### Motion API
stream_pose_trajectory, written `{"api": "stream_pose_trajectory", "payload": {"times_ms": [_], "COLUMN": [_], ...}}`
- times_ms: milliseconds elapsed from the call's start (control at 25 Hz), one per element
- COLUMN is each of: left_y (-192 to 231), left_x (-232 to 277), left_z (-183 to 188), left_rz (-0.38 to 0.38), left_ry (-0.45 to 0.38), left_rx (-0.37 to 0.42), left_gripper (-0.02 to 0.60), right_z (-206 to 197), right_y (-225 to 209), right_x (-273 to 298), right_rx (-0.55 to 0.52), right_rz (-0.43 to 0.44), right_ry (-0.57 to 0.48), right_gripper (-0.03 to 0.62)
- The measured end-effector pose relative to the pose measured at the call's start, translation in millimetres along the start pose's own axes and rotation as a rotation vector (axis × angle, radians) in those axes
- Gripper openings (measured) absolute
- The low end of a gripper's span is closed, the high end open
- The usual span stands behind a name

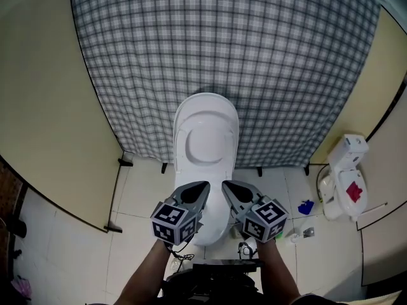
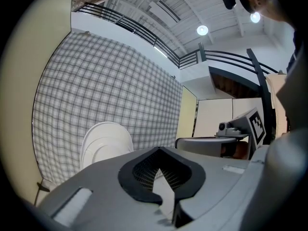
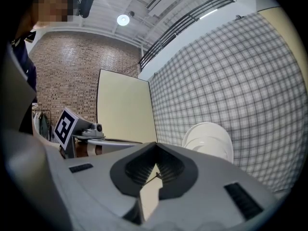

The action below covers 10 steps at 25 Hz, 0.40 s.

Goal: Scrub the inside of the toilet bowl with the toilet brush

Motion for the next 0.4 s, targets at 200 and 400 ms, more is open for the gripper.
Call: {"api": "stream_pose_trajectory", "payload": {"times_ms": [200,400], "left_y": [15.9,-20.7], "left_x": [11.3,-10.0], "left_z": [-13.0,12.6], "left_rz": [0.002,-0.004], "left_ry": [0.008,-0.011], "left_rx": [-0.021,0.011], "left_gripper": [0.009,0.009], "right_z": [-15.1,7.8], "right_y": [-10.2,8.7], "right_x": [14.7,-19.7], "right_rx": [0.011,-0.01], "right_rz": [0.007,0.003], "right_ry": [0.028,-0.004], "right_gripper": [0.002,0.002]}}
Point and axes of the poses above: the fingertips, and each gripper's own axes: x forward along the fingers, y to its left, z out of its top, the point moved 4 cm from there along -x, backward along the fingers, and after that the axes turned 1 degree about -x, right-handed, at the moved point
